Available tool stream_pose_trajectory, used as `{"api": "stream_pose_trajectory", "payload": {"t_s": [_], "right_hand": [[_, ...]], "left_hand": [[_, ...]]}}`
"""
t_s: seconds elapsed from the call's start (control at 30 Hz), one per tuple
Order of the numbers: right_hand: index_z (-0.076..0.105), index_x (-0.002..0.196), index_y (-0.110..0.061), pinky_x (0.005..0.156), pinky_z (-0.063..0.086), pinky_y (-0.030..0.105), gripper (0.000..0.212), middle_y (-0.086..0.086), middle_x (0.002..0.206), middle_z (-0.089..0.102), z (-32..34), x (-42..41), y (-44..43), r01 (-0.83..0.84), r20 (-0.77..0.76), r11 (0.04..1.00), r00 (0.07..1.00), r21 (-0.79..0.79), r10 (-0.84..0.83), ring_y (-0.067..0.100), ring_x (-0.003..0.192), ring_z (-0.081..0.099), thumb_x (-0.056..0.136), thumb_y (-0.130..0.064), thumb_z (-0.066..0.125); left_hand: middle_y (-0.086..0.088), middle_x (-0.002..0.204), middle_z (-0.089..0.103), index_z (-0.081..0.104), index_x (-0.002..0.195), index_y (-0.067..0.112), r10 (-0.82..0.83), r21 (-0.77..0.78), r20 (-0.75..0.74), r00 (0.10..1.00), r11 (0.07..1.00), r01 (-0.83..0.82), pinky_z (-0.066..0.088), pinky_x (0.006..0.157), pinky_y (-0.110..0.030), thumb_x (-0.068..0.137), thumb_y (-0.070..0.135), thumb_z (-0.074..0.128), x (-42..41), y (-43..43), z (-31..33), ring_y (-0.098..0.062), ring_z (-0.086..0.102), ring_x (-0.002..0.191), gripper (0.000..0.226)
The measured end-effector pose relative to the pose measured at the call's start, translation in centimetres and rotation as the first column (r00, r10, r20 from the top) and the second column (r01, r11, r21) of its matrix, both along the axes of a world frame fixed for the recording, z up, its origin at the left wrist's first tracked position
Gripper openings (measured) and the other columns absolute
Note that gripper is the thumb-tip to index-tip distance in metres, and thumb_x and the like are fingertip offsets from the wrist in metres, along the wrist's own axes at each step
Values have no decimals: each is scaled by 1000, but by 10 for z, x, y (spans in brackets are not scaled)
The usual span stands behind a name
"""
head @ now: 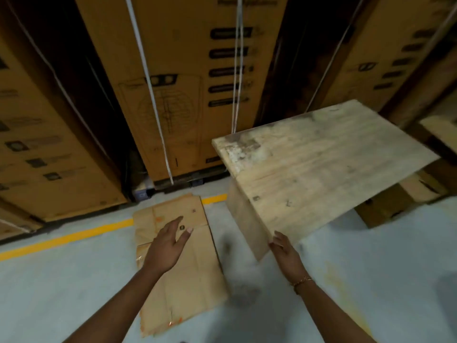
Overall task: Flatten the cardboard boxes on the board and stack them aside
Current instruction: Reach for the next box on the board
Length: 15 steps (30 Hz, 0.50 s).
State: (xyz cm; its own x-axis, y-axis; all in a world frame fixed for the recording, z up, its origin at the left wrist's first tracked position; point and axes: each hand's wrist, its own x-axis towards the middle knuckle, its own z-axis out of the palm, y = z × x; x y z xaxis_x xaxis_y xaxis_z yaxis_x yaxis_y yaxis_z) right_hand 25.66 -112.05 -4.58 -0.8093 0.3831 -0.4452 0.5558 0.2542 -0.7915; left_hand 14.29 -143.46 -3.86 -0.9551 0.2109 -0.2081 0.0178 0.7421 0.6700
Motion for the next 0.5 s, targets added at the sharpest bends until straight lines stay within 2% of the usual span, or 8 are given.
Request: {"api": "stream_pose_trajectory", "payload": {"t_s": [0.07,0.2,0.3,0.5], "right_hand": [[42,147,-18,96,36,25,55,3,144,50,14,12,30,59,-38,998,998,2,-59,14,123,49,98,-38,56],[43,146,-21,96,35,25,52,0,144,49,39,39,108,146,-108,989,984,40,-140,11,122,47,98,-38,55],[44,145,-22,100,37,26,52,1,145,49,49,65,176,209,-137,977,970,34,-203,12,123,48,98,-40,56],[48,141,-23,96,41,25,50,0,141,54,68,109,306,270,-175,961,951,62,-256,8,118,51,97,-43,55]], "left_hand": [[3,156,38,36,150,30,-57,15,-25,998,998,58,34,107,-34,98,57,42,-7,40,13,-19,38,141,59],[7,159,31,33,151,36,-161,45,-3,987,986,161,42,107,-45,94,68,37,-16,128,33,-19,35,142,66],[4,158,34,33,152,34,-235,44,-43,971,971,237,32,112,-38,96,65,35,-9,204,45,-19,33,144,64],[7,155,37,36,149,37,-341,103,-72,937,932,347,35,109,-35,96,65,36,17,361,56,-17,38,140,59]]}}
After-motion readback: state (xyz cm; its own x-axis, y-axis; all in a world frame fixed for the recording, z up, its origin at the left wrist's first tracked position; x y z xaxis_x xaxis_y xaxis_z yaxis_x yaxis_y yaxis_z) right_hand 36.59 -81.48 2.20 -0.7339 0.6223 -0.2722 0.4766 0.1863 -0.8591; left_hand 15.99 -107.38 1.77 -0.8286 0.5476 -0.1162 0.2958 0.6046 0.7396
